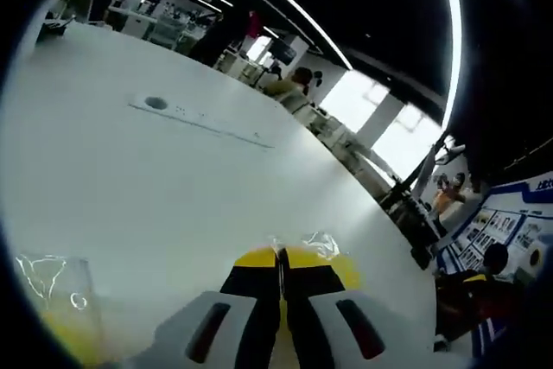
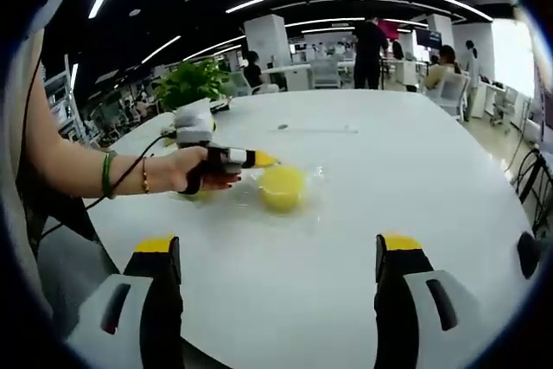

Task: Compare the silicone blocks by pressing each to a similar depth, holding the contact briefly, and releasing to observe deformation and rebound differences across the visible hardness samples.

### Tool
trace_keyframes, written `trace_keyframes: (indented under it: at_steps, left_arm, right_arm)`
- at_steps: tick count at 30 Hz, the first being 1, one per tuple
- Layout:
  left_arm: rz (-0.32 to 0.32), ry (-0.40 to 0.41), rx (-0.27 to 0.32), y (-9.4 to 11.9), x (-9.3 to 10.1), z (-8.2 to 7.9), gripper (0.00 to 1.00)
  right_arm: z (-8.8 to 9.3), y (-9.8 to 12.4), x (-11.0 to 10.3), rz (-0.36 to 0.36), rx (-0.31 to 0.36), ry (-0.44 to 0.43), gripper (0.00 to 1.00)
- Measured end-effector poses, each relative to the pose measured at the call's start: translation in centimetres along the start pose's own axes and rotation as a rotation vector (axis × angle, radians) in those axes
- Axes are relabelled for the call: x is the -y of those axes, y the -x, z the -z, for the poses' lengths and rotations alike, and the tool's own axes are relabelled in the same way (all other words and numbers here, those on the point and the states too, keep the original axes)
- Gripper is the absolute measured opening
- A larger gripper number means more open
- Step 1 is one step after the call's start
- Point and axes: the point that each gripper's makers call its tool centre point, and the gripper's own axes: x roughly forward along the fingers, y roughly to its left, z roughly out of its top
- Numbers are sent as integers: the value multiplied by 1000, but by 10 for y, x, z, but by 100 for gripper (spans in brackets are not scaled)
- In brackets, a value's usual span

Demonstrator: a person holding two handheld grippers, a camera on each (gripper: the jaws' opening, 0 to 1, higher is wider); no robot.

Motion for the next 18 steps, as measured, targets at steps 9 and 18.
trace_keyframes:
  at_steps: [9, 18]
  left_arm:
    - [-44, -32, -26, -4, -9, 4, 0]
    - [-88, -156, -35, 0, -14, -2, 11]
  right_arm:
    - [3, 0, 0, -3, 2, -18, 86]
    - [2, -1, -4, -15, 4, -12, 86]
